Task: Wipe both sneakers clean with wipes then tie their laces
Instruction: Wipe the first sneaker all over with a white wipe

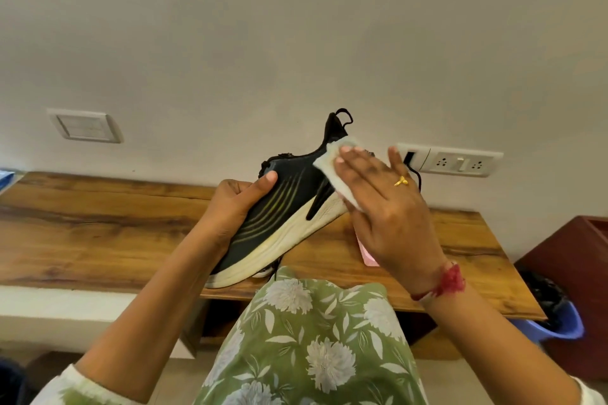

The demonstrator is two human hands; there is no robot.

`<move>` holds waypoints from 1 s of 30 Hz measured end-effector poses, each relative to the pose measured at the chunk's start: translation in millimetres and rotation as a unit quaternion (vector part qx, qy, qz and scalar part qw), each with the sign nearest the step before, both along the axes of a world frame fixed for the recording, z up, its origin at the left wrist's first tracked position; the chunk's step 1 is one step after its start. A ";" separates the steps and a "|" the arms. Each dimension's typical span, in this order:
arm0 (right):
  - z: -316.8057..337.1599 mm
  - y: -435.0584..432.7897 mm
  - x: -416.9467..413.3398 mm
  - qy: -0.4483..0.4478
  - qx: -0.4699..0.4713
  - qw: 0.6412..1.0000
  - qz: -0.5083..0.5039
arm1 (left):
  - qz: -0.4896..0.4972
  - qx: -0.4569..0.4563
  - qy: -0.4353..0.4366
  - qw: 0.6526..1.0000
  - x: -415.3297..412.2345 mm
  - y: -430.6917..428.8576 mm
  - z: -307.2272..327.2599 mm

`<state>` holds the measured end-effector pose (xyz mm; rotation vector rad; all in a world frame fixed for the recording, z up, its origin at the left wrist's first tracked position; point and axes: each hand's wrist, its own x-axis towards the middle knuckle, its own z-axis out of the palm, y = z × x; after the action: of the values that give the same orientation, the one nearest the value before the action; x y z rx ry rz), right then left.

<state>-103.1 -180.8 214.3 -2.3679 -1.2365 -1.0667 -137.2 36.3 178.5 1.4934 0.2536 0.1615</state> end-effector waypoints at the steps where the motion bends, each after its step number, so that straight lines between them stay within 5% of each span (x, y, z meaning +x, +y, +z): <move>1: 0.5 2.7 -2.9 0.006 0.010 1.000 -0.003 | -0.002 0.002 -0.006 1.000 0.5 0.0 -0.4; 5: -4.2 4.7 -15.9 -0.036 -0.067 0.997 0.025 | -0.015 0.002 -0.027 1.000 -1.4 0.0 -2.6; 10: 8.9 3.0 -8.4 0.003 0.000 1.000 -0.021 | -0.013 0.009 -0.048 0.999 -2.9 2.3 -8.1; 14: 2.7 2.9 -15.0 -0.028 -0.080 0.996 0.019 | -0.028 0.011 -0.069 0.997 -6.4 3.3 -10.6; 18: 11.0 3.6 -9.2 0.007 0.006 0.999 -0.042 | -0.032 0.022 -0.078 0.996 -6.5 0.6 -9.1; 22: -2.8 7.4 -21.4 -0.028 -0.046 0.999 -0.006 | -0.034 0.023 -0.078 0.996 -3.1 0.5 -10.1; 26: -0.9 0.5 -10.7 0.000 0.015 0.998 -0.059 | -0.027 0.024 -0.068 0.997 1.6 -2.9 -13.2; 30: -23.8 16.1 -30.5 -0.026 -0.067 0.997 -0.008 | -0.026 -0.005 -0.085 0.996 2.2 -10.6 -15.6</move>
<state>-133.7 -164.6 190.5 -2.4663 -1.3486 -1.0890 -135.0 25.7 162.9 1.4663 0.0788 0.2450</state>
